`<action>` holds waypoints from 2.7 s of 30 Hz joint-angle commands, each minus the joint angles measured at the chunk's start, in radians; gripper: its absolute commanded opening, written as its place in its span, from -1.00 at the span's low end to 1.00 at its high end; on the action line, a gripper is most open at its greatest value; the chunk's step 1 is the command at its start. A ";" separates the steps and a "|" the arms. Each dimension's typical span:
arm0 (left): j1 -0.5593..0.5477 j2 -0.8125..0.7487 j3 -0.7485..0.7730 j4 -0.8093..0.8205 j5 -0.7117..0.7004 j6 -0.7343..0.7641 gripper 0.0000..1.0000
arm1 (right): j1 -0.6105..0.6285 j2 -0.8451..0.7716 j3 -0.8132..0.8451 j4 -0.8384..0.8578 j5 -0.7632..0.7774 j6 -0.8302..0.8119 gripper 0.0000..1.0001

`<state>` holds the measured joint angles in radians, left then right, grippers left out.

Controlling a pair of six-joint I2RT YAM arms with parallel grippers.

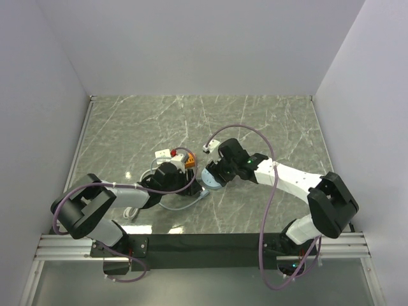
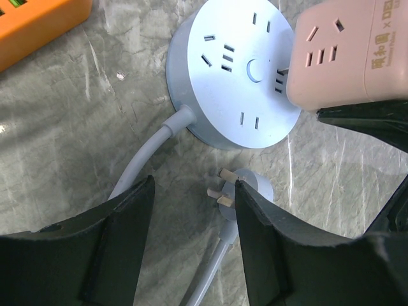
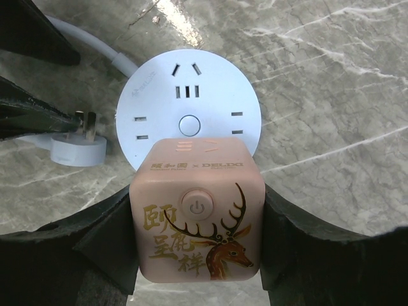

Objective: Insert the plug

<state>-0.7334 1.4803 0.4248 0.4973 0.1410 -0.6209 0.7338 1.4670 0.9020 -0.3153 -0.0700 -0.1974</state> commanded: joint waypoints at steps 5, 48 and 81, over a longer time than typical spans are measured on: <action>0.009 -0.005 -0.027 -0.052 -0.034 0.029 0.20 | 0.012 -0.123 -0.032 0.073 0.079 0.026 -1.00; 0.009 -0.003 -0.031 -0.057 -0.021 0.036 0.19 | 0.029 -0.036 -0.012 0.058 0.055 0.010 -1.00; 0.009 0.018 -0.032 -0.052 -0.027 0.039 0.11 | 0.016 -0.128 -0.044 0.088 0.099 0.026 -1.00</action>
<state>-0.7307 1.4715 0.4118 0.5003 0.1352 -0.6025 0.7567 1.4200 0.8604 -0.2749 0.0082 -0.1761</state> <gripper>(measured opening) 0.559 0.667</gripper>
